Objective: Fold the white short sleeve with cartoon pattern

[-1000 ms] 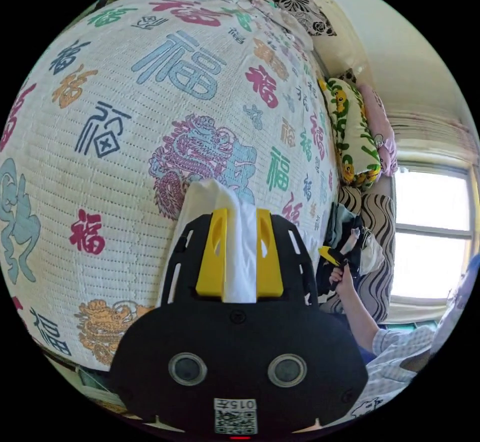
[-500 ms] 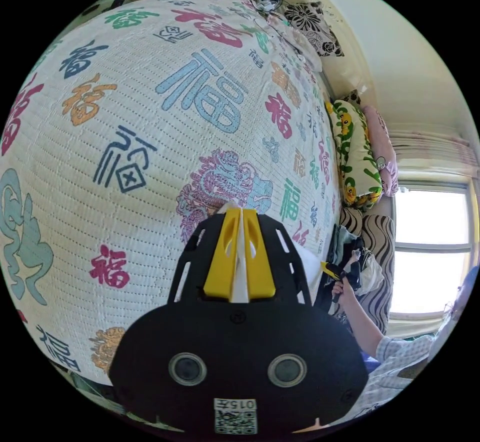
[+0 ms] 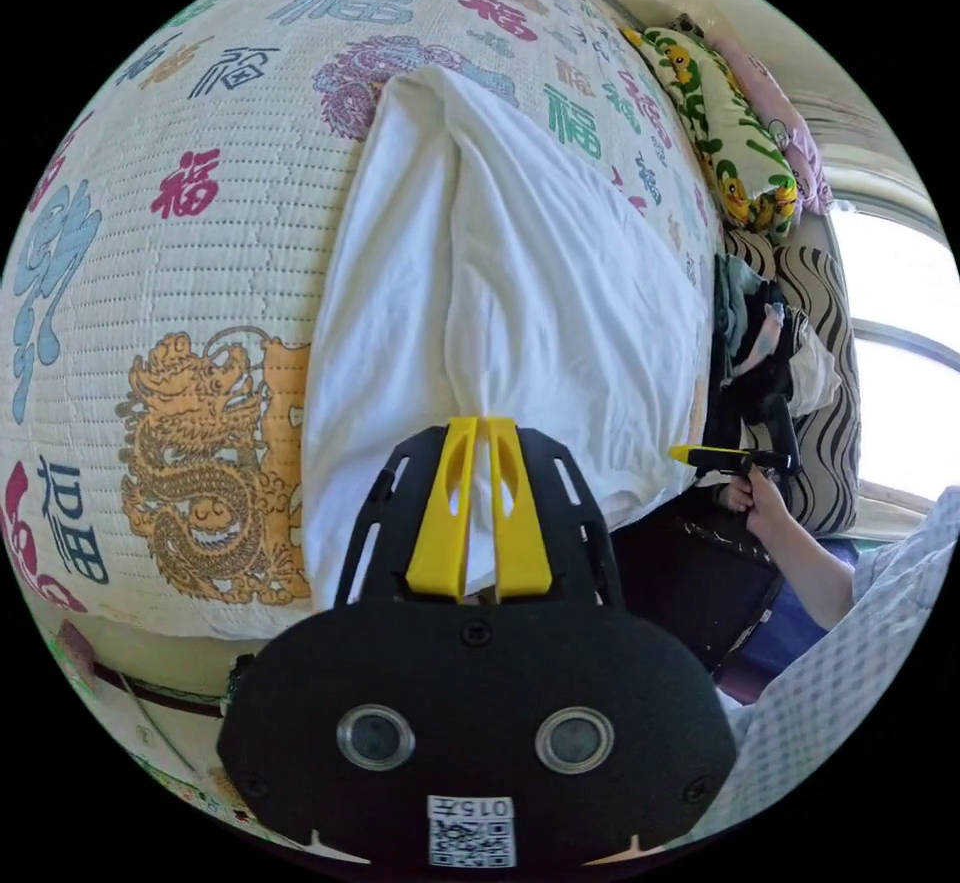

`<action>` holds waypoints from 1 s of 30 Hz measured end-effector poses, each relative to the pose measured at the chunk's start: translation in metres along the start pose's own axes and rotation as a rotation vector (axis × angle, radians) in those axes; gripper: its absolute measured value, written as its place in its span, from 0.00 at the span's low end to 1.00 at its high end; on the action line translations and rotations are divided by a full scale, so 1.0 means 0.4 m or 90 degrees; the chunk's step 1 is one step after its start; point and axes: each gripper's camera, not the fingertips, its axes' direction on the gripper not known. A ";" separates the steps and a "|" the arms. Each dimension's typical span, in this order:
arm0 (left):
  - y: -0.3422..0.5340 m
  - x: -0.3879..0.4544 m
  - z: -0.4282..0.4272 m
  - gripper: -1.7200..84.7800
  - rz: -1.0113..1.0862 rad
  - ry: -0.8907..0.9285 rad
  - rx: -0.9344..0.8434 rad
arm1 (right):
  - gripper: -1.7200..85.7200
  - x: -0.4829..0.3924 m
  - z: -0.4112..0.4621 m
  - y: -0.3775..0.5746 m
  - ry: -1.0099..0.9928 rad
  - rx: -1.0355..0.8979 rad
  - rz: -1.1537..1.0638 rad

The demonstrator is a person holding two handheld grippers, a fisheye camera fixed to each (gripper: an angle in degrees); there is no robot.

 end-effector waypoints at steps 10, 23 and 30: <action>0.109 -0.079 0.052 0.07 0.028 -0.045 0.040 | 0.01 -0.028 0.124 -0.045 0.002 -0.057 0.033; 0.168 0.020 0.400 0.09 0.308 -0.373 -0.166 | 0.01 -0.238 0.319 -0.164 0.109 -0.104 -0.002; 0.226 0.005 0.532 0.08 0.437 -0.477 -0.187 | 0.01 -0.371 0.407 -0.164 0.253 -0.027 -0.026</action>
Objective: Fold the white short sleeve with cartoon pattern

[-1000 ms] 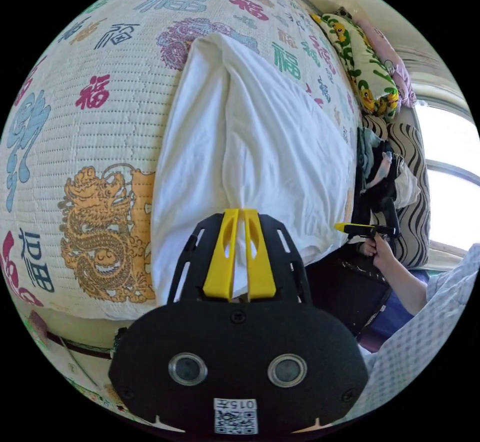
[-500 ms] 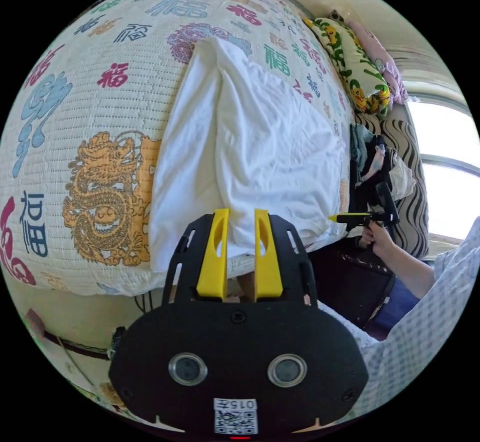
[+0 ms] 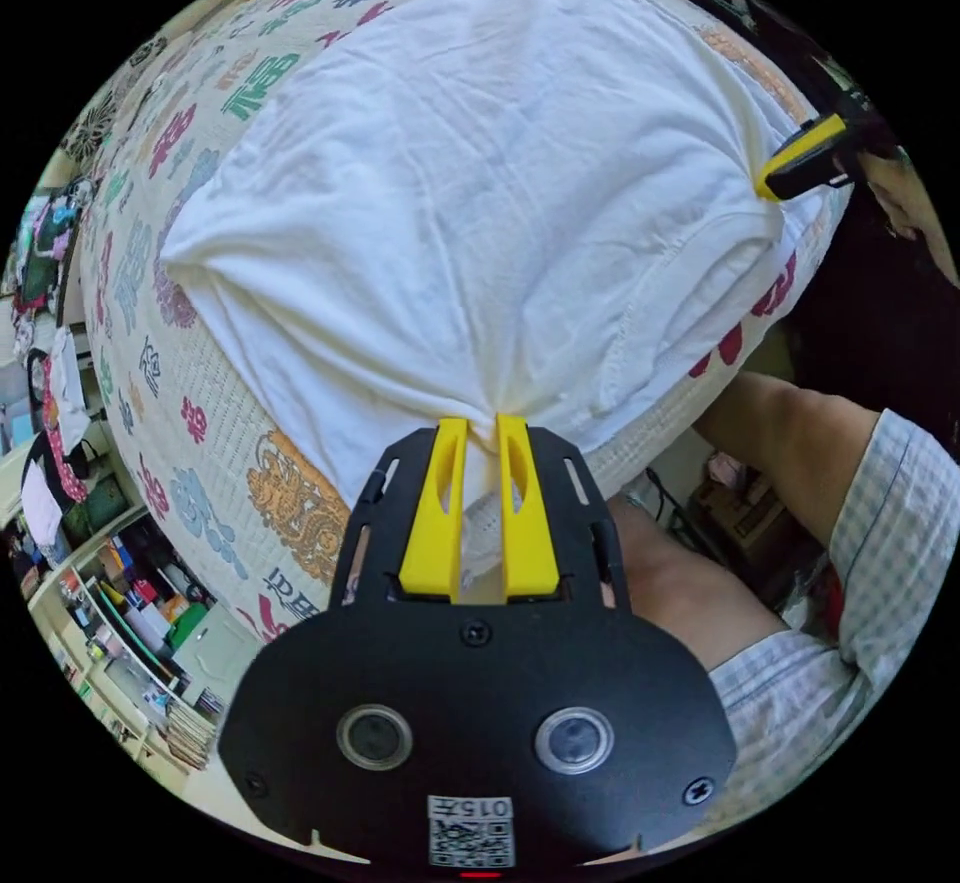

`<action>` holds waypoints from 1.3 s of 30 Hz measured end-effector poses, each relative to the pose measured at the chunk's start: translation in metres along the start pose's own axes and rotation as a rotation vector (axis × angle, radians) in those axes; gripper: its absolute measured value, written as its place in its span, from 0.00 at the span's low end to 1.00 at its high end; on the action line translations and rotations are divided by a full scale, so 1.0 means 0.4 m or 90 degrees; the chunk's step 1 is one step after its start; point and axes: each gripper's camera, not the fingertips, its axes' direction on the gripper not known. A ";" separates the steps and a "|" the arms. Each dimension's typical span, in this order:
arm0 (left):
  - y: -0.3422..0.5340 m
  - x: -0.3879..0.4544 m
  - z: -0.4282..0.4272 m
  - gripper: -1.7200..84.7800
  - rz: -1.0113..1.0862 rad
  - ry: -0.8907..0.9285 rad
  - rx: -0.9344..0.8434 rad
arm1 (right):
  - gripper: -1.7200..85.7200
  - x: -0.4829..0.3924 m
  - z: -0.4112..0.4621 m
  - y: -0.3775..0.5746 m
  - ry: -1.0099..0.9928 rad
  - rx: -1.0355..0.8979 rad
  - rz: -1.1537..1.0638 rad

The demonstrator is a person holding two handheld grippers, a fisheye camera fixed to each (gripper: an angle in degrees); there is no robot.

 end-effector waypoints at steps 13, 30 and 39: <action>0.175 0.035 0.049 0.09 0.073 -0.203 0.138 | 0.01 -0.262 -0.100 -0.151 0.049 0.009 -0.089; 0.391 -0.263 0.268 0.12 -0.577 0.331 0.203 | 0.09 -0.892 -0.321 -0.684 0.138 0.141 -0.411; 0.409 -0.291 0.271 0.12 -0.603 0.391 0.263 | 0.10 -1.036 -0.246 -0.812 0.236 0.018 -0.464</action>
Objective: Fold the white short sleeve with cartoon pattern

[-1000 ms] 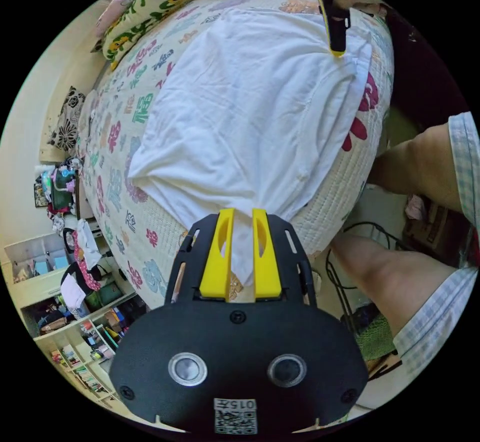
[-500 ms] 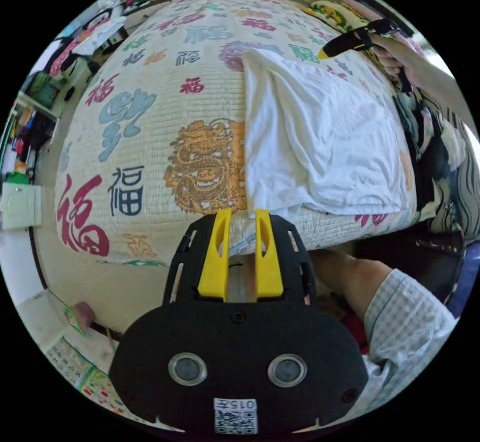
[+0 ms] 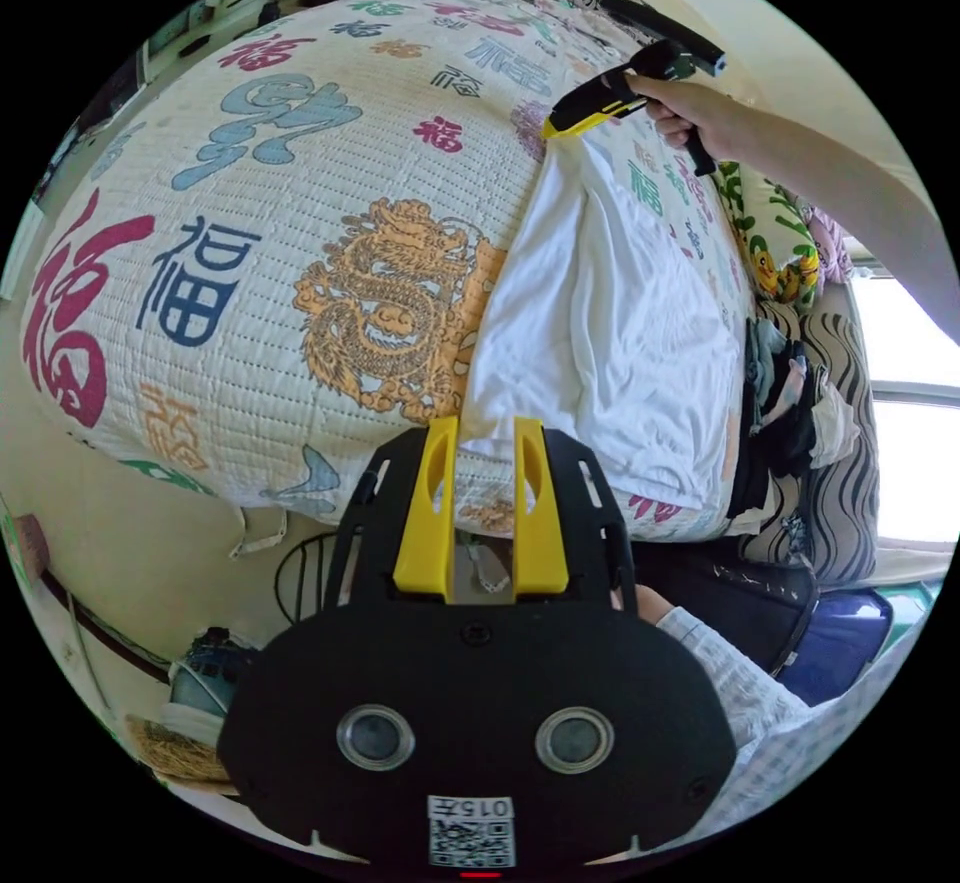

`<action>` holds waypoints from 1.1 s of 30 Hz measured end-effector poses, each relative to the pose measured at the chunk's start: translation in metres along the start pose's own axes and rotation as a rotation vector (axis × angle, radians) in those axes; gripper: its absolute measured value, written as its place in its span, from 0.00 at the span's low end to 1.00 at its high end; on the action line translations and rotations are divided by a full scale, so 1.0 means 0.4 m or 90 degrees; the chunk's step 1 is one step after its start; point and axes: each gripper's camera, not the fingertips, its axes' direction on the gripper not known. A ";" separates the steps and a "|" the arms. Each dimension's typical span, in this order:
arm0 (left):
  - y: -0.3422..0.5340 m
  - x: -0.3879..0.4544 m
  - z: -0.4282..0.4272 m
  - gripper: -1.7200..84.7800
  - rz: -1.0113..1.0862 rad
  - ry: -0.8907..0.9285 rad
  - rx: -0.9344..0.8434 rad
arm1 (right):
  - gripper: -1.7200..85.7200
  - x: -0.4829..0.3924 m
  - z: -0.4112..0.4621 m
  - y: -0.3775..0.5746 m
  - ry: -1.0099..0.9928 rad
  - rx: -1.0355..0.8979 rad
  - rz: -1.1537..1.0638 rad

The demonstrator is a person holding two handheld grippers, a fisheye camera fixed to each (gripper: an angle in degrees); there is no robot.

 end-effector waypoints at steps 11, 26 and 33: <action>0.052 0.029 -0.058 0.02 0.000 0.048 0.075 | 0.02 0.115 -0.108 0.121 -0.049 0.067 -0.040; 0.213 0.699 0.018 0.02 0.456 0.175 0.043 | 0.02 0.793 -0.166 1.116 -0.329 0.328 0.250; 0.246 0.893 0.212 0.02 0.515 0.168 -0.045 | 0.02 0.962 -0.003 1.379 -0.382 0.377 0.306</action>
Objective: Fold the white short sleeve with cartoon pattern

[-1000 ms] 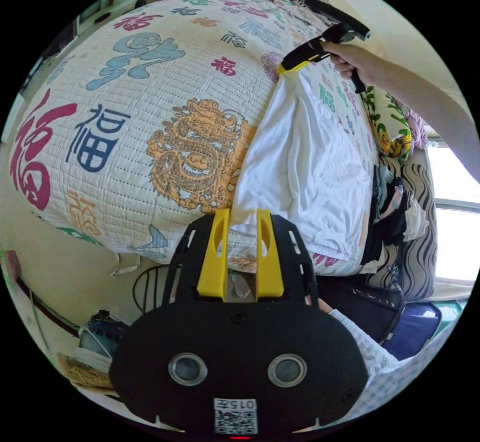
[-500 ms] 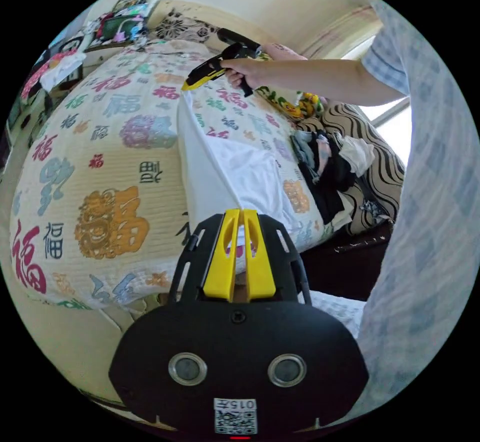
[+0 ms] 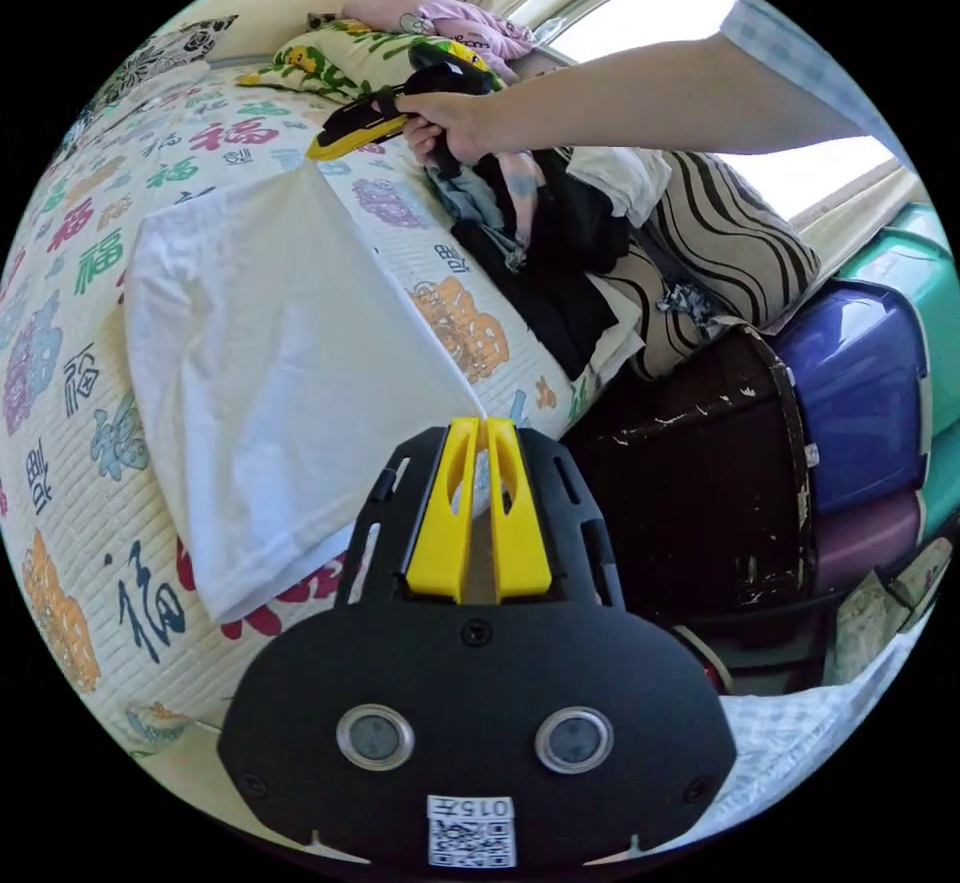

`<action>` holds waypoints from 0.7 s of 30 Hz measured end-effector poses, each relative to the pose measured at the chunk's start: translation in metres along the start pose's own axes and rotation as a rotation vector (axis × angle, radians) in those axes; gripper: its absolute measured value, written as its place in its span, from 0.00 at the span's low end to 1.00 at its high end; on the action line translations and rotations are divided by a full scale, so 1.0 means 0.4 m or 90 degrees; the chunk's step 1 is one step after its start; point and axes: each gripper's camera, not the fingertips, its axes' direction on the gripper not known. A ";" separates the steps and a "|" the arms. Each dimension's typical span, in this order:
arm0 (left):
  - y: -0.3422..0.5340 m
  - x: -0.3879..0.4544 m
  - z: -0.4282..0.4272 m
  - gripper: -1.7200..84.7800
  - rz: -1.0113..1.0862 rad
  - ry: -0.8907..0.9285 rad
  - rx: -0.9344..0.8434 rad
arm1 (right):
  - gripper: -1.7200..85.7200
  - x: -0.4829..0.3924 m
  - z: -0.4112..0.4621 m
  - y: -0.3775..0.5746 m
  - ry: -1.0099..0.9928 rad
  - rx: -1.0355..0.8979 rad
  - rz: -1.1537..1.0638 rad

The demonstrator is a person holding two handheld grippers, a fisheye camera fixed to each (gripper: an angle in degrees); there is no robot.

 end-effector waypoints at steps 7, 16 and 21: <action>-0.096 0.021 0.171 0.08 0.021 -0.006 -0.110 | 0.06 0.204 -0.048 0.096 -0.017 0.006 0.073; -0.270 -0.157 -0.146 0.09 -0.026 -0.060 0.044 | 0.08 0.155 -0.218 0.226 0.060 0.100 0.053; -0.427 -0.381 -0.192 0.09 -0.107 -0.016 0.034 | 0.06 0.057 -0.143 0.222 0.011 0.025 -0.025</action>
